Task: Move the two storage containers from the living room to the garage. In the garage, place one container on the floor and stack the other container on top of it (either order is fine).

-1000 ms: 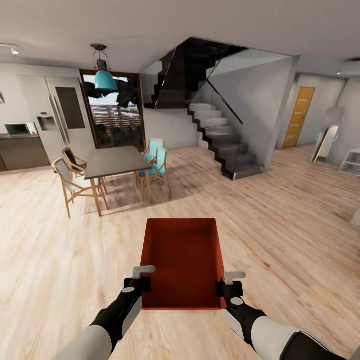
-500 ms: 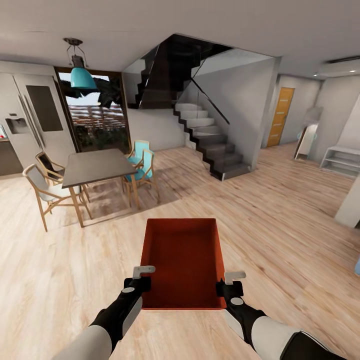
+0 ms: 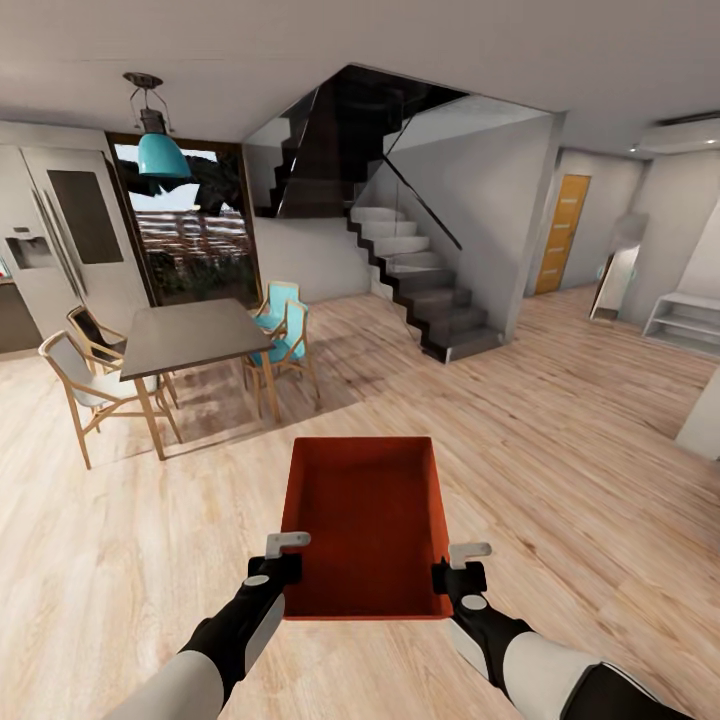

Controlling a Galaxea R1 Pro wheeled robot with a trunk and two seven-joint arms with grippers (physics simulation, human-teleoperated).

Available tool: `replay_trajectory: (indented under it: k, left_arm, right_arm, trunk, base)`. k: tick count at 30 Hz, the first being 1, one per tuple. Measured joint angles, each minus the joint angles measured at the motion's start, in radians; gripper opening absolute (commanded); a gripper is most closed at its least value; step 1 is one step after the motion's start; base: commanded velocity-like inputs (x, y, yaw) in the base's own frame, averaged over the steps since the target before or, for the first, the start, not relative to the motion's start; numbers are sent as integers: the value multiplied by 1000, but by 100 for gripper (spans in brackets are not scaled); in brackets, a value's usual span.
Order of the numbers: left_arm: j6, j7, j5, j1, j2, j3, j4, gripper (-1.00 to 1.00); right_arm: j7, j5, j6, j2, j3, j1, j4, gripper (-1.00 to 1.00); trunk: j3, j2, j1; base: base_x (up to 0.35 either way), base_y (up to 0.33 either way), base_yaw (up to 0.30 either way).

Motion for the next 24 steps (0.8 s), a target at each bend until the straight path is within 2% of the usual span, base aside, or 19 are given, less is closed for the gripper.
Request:
replay_trajectory:
  k: [6, 14, 24]
  left_arm:
    - [-1, 0, 5, 0, 0, -3, 5, -100]
    - [-1, 1, 6, 0, 1, -4, 0, -100]
    - [-1, 0, 6, 0, 0, 2, 1, -100]
  right_arm:
    - [2, 59, 4, 3, -56, 0, 5, -100]
    - [4, 124, 5, 2, -120, 0, 0, -100]
    - [6, 182, 15, 2, -174, 0, -8, -100]
  trunk:
    - [0, 0, 0]
    - [0, 0, -1]
    - [0, 0, -1]
  base:
    - [119, 0, 0]
    - [305, 0, 0]
    - [322, 0, 0]
